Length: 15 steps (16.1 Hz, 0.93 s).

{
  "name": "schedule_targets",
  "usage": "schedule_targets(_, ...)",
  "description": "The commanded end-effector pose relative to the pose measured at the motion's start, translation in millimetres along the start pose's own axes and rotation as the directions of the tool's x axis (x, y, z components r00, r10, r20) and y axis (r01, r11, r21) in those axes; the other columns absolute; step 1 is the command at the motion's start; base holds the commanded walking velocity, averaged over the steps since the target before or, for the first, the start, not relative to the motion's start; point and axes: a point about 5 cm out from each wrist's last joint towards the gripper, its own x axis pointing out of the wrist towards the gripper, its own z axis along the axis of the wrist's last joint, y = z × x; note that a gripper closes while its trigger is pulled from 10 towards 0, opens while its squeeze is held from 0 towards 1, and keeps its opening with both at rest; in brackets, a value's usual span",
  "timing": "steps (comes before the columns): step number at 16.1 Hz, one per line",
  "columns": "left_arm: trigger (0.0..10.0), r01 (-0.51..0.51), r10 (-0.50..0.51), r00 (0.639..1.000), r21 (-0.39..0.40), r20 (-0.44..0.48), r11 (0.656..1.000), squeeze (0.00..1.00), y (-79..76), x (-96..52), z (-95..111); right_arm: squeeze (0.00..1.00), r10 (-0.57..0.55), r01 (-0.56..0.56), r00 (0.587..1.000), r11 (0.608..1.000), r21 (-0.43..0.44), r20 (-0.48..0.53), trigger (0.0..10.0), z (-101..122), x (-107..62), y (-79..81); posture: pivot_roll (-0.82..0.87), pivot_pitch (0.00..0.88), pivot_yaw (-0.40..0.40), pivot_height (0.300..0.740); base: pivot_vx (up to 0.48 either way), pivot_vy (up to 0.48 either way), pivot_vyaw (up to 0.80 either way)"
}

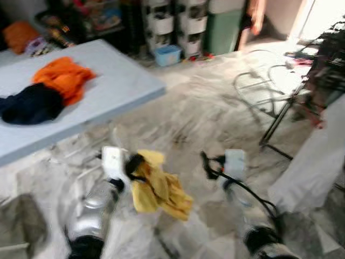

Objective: Hang hanger

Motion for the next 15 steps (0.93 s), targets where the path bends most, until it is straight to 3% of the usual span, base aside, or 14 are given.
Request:
schedule_targets(1,10.0,-0.02,0.019,1.0,0.027,0.025,0.999,0.0,9.7,-3.0,7,0.0,0.02,-0.02,0.999,1.0,0.002,0.037,10.0,9,3.8,8.3,-0.06,0.0,0.01,0.74,0.315,0.352,0.0)
schedule_targets(3,10.0,-0.017,0.017,1.0,0.012,0.014,1.0,0.0,6.7,-4.0,-1,0.0,0.043,-0.041,0.998,0.998,-0.048,0.044,10.0,11,3.7,10.1,-0.06,0.0,0.0,0.74,0.276,0.394,0.0)
schedule_targets(11,10.0,-0.014,0.014,1.0,0.002,-0.009,1.0,0.0,2.4,-4.5,-11,0.0,0.054,-0.052,0.998,0.997,-0.055,0.032,10.0,7,2.0,12.5,-0.06,0.0,-0.012,0.74,0.267,0.4,0.0)
schedule_targets(13,10.0,-0.018,0.018,1.0,0.016,-0.025,1.0,0.0,1.5,-1.6,-12,0.0,0.055,-0.054,0.998,0.997,-0.047,0.024,10.0,7,3.8,15.6,-0.06,0.0,-0.008,0.74,0.0,0.0,0.0)
schedule_targets(15,10.0,-0.023,0.022,0.998,-0.019,-0.053,1.0,0.0,0.8,0.6,-18,0.0,0.092,-0.092,0.996,0.995,-0.032,0.01,10.0,6,6.8,31.2,-0.08,0.0,0.0,0.74,0.0,0.0,0.0)
